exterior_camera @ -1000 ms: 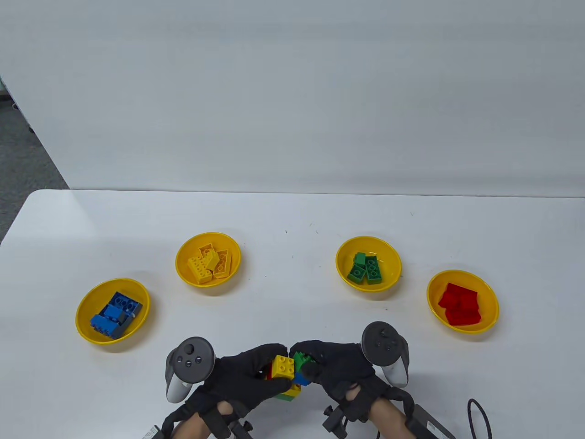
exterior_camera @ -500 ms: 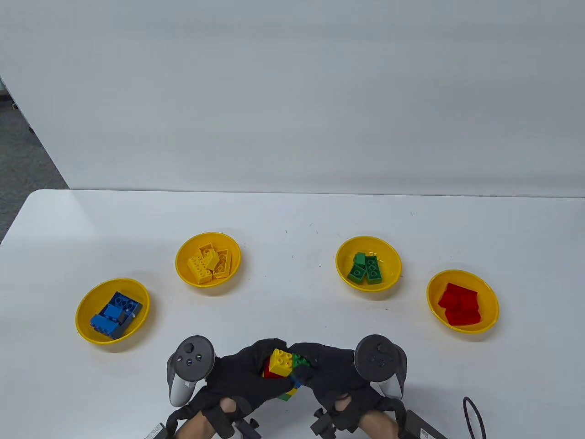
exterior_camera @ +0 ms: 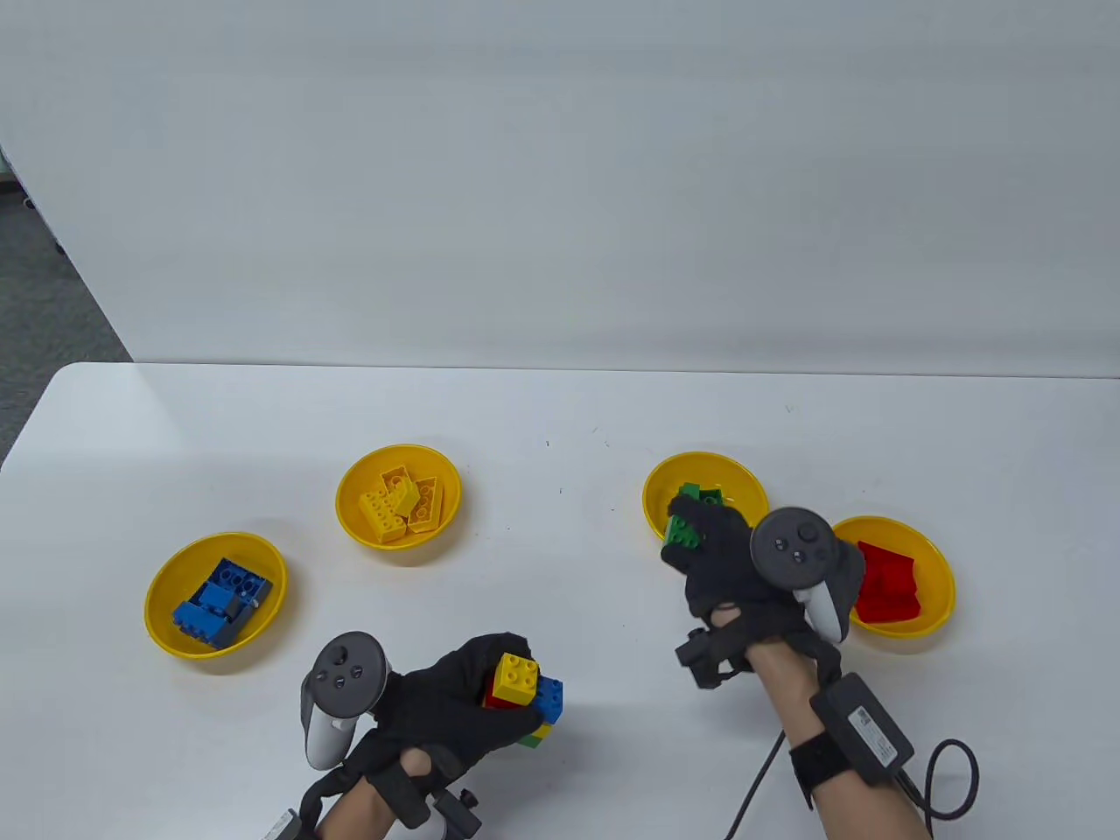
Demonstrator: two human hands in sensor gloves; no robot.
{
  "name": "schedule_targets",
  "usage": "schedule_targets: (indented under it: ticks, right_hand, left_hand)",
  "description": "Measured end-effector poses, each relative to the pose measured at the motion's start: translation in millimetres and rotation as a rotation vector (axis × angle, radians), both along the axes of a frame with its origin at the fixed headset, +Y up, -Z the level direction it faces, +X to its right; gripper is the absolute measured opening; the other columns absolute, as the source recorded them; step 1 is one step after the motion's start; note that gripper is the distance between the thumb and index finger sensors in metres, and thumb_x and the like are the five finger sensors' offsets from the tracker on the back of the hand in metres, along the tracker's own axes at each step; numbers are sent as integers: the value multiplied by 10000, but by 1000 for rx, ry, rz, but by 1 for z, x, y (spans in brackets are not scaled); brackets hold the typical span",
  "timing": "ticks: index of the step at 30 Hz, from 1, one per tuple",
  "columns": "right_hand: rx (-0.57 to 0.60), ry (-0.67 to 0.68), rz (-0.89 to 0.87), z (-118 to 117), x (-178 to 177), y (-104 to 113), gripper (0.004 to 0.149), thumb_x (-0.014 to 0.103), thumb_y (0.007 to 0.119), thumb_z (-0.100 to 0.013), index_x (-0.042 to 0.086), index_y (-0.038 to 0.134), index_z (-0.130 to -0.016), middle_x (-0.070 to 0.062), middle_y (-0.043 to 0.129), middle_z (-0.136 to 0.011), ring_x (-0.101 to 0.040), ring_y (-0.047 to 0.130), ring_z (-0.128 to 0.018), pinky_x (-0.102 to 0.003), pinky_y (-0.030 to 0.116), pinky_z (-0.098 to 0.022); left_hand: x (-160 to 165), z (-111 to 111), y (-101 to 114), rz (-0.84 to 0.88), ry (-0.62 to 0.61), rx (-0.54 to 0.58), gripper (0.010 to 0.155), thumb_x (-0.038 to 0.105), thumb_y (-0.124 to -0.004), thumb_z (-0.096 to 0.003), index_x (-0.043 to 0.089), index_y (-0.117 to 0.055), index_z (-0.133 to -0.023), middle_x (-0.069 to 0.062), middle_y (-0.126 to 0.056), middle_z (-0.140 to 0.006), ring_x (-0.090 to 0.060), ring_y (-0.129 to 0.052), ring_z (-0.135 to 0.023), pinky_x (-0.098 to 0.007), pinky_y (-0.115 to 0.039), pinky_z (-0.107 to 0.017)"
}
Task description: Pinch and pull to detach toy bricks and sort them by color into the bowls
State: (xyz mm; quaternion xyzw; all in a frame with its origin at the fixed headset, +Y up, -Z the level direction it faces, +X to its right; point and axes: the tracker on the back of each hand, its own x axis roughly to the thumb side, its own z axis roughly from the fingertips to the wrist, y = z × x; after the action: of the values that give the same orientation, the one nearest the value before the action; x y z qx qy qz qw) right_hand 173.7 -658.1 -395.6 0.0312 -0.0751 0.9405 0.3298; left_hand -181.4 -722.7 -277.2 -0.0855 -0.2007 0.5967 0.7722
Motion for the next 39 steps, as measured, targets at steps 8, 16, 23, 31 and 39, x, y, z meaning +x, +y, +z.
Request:
schedule_targets:
  ticks: [8,16,23,31,39]
  right_hand:
    - [-79,-94,354,-78,1,-37,594,270,879,-328,135,822,-904,-254,810,-901,-473,915,-680,-683,729,-487]
    - [53,-154,423,-59,-6,-23,696,374,799,-399,102,620,-1015,-350,465,-1040,-573,654,-848,-759,579,-529]
    - [127,493,-47,62,-66,-1,544,340,804,-399,144,825,-906,-297,796,-913,-485,923,-672,-664,763,-450]
    - [40,516,-271,132,-97,-32,568,340,827,-380,26,845,-853,-283,893,-809,-453,997,-552,-633,818,-382]
    - [98,472,-393,152,-96,-43,617,282,855,-372,41,762,-932,-326,895,-805,-478,1017,-530,-651,831,-369]
  left_hand:
    - [1,-9,-10,-17,-31,-45,722,368,-1144,-327,284,-785,-947,-102,-957,-907,-342,-1007,-814,-527,-940,-393]
    - [-3,-15,-15,6,-40,-89,721,369,-1126,-343,307,-765,-963,-88,-939,-925,-334,-987,-837,-529,-927,-420]
    - [1,-12,-13,24,-45,-95,720,364,-1121,-347,308,-760,-969,-86,-928,-933,-338,-974,-844,-533,-923,-429]
    - [7,-1,-9,52,-44,-66,721,356,-1111,-352,311,-748,-974,-81,-910,-948,-341,-957,-859,-540,-918,-447]
    - [15,6,-13,127,-12,-98,722,388,-1072,-384,294,-702,-997,-81,-891,-956,-355,-965,-842,-511,-940,-443]
